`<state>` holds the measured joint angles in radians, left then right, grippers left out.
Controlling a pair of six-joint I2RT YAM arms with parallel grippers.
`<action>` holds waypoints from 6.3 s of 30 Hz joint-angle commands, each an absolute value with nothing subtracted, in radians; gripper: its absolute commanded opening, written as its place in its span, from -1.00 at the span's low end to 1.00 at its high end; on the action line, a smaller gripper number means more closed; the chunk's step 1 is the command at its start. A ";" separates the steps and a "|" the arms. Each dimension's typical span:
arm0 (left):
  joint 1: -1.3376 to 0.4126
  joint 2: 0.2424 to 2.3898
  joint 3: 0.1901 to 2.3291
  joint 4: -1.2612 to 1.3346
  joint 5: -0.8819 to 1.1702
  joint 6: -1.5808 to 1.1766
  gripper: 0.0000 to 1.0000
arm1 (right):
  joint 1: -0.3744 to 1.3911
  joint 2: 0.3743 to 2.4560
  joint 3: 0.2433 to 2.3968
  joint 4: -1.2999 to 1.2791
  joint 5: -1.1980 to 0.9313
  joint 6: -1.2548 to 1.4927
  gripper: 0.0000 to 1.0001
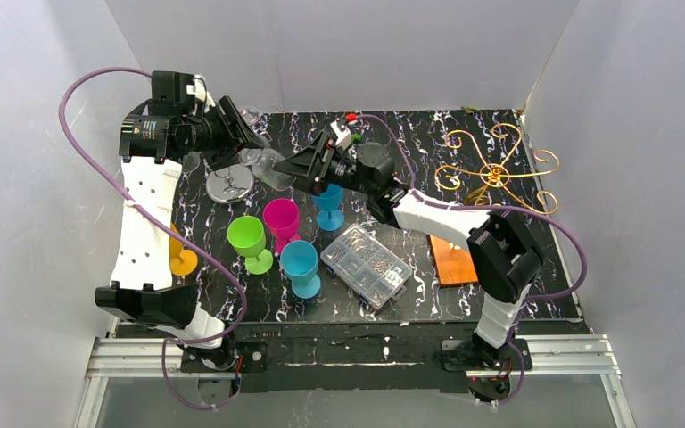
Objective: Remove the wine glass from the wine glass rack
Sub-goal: Place the wine glass at the center of the board.
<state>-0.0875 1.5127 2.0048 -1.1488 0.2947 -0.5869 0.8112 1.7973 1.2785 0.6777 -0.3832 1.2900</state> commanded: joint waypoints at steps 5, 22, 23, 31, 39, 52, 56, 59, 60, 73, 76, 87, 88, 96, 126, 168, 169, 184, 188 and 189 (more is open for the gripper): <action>-0.091 1.462 2.036 -1.068 0.391 -0.643 -1.00 | 0.795 1.781 1.286 0.977 -0.405 1.426 1.00; -0.080 1.289 1.777 -0.640 0.581 -0.960 -0.96 | 0.774 1.775 1.417 1.204 -0.364 1.641 -0.91; -0.080 1.290 1.778 -0.640 0.581 -0.959 -0.91 | 0.773 1.774 1.425 1.196 -0.365 1.635 -0.97; -0.080 1.298 1.795 -0.634 0.584 -0.947 -0.17 | 0.772 1.742 1.466 1.066 -0.376 1.553 -0.97; -0.080 1.295 1.799 -0.628 0.588 -0.937 0.36 | 0.772 1.715 1.492 0.959 -0.384 1.490 -0.97; -0.080 1.270 1.777 -0.672 0.561 -0.859 0.83 | 0.769 1.593 1.526 0.548 -0.350 1.239 -0.97; -0.081 1.262 1.771 -0.680 0.554 -0.838 0.89 | 0.765 1.579 1.566 0.416 -0.332 1.177 -0.97; -0.081 1.257 1.776 -0.699 0.540 -0.818 0.92 | 0.763 1.573 1.608 0.312 -0.309 1.116 -0.97; -0.081 1.257 1.776 -0.704 0.535 -0.811 0.92 | 0.762 1.573 1.625 0.278 -0.301 1.095 -0.97; -0.137 1.272 1.785 -0.788 0.450 -0.696 0.96 | 0.759 1.629 1.920 -0.170 -0.202 0.810 -0.97; -0.159 1.273 1.793 -0.822 0.406 -0.663 0.96 | 0.753 1.675 2.027 -0.303 -0.154 0.736 -0.97; -0.263 1.258 1.793 -0.916 0.283 -0.541 0.97 | 0.736 1.801 2.270 -0.606 -0.055 0.551 -0.97; -0.269 1.251 1.786 -0.920 0.274 -0.534 0.96 | 0.736 1.796 2.271 -0.623 -0.072 0.549 -0.97; -0.275 1.204 1.741 -0.932 0.216 -0.491 0.97 | 0.738 1.691 2.178 -0.767 -0.181 0.533 -0.97; -0.275 1.092 1.690 -0.995 0.178 -0.450 0.97 | 1.198 1.341 1.393 -0.805 -0.050 0.673 -0.97; -0.276 1.112 1.665 -0.997 0.161 -0.433 0.97 | 1.235 1.447 1.027 -0.534 0.177 0.743 -0.97; -0.276 1.112 1.664 -0.998 0.161 -0.433 0.97 | 1.235 1.450 1.028 -0.539 0.189 0.740 -0.97; -0.276 1.114 1.651 -0.993 0.163 -0.430 0.97 | 1.235 1.502 1.086 -0.586 0.285 0.708 -0.62; -0.275 1.117 1.650 -0.993 0.163 -0.430 0.97 | 1.235 1.493 1.108 -0.602 0.287 0.707 -0.33; -0.276 1.118 1.649 -0.993 0.164 -0.430 0.97 | 1.235 1.491 1.114 -0.606 0.287 0.706 -0.27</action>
